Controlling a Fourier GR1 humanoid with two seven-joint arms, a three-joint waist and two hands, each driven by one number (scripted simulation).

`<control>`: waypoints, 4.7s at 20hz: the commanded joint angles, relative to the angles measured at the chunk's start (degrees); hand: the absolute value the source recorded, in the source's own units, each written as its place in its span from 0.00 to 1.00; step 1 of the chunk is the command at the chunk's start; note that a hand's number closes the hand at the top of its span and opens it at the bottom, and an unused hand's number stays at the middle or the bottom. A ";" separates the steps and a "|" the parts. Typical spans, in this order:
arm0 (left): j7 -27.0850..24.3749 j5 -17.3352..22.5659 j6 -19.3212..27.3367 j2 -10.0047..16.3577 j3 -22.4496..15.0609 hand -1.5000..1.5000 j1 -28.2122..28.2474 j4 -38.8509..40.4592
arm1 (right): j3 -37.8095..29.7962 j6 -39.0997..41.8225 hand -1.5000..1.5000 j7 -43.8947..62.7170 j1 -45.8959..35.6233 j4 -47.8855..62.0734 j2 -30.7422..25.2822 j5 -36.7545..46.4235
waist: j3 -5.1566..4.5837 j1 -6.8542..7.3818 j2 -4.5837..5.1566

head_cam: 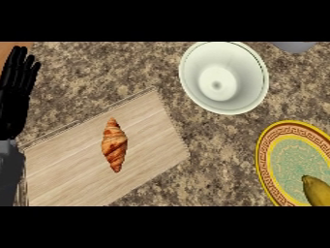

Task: Pick the squash from the plate and place it in the bowl

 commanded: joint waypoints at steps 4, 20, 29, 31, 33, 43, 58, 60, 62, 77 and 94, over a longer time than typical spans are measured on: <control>-0.27 -0.16 -0.01 -0.61 -0.52 0.50 -1.38 1.33 | -5.37 -2.62 1.00 -2.56 -8.66 6.37 -6.82 -2.21 | 0.16 0.80 0.49; 0.41 -0.37 0.37 0.12 0.50 0.50 -1.55 2.26 | -10.62 17.09 1.00 -18.22 -26.61 15.16 -8.15 -12.03 | -0.28 -0.62 -1.27; -0.62 -0.72 0.20 0.69 1.17 0.50 1.24 1.06 | -6.99 26.55 1.00 -10.48 -37.49 17.56 -2.77 -12.43 | -0.50 -1.76 -2.01; -0.27 -1.30 1.48 -0.50 0.56 0.50 -2.12 3.50 | -5.57 24.77 1.00 -7.43 -39.61 17.32 2.50 -11.83 | -0.51 -2.88 -1.83; 2.03 -0.58 0.44 1.01 0.96 0.50 -0.72 0.99 | -4.82 24.99 1.00 -6.58 -40.18 17.92 3.27 -11.53 | -0.46 -2.41 -1.95; -0.62 -2.15 2.09 -0.81 0.79 0.50 2.09 0.84 | 0.32 22.03 1.00 -1.84 -39.68 17.60 15.95 -9.51 | -0.47 -4.10 -2.34; -0.91 -1.45 0.05 0.34 1.83 0.50 0.34 3.12 | 0.22 3.46 0.00 15.73 -31.80 19.47 30.32 -9.09 | -0.45 -3.28 -1.47; -2.40 -2.04 0.15 -0.24 1.34 0.50 2.30 1.11 | -0.96 5.32 0.00 17.10 -31.26 20.87 31.63 -10.41 | -0.44 -2.99 -1.53; 2.20 -0.30 0.64 0.73 2.43 0.50 -2.07 1.14 | -2.77 7.97 0.00 15.75 -31.56 21.09 32.06 -12.56 | -0.41 -3.28 -1.61; -1.37 -0.69 -0.48 -0.32 2.11 0.50 1.87 0.86 | -20.86 5.71 0.00 14.36 -29.88 19.46 21.90 -29.92 | -0.36 -2.02 -1.10; 0.88 -1.13 -0.01 -1.00 0.21 0.50 -2.83 0.07 | -27.29 23.38 0.00 10.22 -24.06 21.72 3.44 -35.71 | 0.15 0.35 0.90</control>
